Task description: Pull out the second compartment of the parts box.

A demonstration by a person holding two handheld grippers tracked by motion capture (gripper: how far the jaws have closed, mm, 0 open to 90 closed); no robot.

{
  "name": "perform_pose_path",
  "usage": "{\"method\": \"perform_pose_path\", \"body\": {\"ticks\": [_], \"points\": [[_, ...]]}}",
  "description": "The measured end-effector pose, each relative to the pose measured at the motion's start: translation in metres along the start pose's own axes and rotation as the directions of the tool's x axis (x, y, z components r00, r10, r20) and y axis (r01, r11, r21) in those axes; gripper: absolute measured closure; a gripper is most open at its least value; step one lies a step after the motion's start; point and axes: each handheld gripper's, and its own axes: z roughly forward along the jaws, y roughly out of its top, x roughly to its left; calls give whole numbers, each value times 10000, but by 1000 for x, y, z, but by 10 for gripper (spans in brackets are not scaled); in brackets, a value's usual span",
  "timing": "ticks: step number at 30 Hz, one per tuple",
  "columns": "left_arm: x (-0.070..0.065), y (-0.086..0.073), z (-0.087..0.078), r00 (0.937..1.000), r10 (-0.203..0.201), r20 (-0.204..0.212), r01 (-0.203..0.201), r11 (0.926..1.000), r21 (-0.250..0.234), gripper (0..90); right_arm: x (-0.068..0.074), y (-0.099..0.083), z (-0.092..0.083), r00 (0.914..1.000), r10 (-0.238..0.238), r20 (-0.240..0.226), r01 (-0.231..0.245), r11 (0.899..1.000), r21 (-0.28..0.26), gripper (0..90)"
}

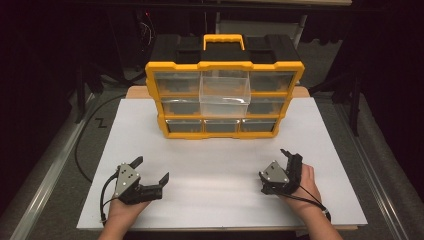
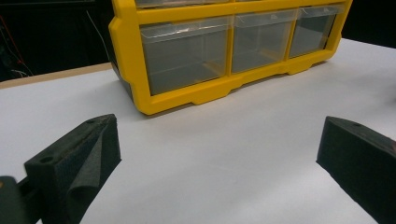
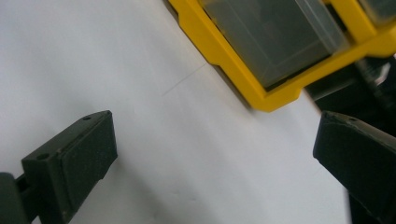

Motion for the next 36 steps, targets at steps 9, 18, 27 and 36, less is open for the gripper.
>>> {"method": "perform_pose_path", "body": {"ticks": [9,18,27,36], "points": [[1,0,0,10000,-29,-13,29,10000,0,4,-17,-11,-8,9504,2859,-1225,-2958,9526,-714,11],[2,0,-1,9999,-108,-53,108,9999,-6,3,-36,-28,-21,8243,5233,-2162,-5600,8098,-1748,17],[3,-1,0,9997,-251,-60,251,9997,7,3,-39,-44,-26,6787,6484,-3450,-7267,6607,-1881,22],[3,-1,1,9997,-257,51,257,9996,85,3,-30,-34,-26,7524,5564,-3524,-6478,7220,-2430,13]]}}
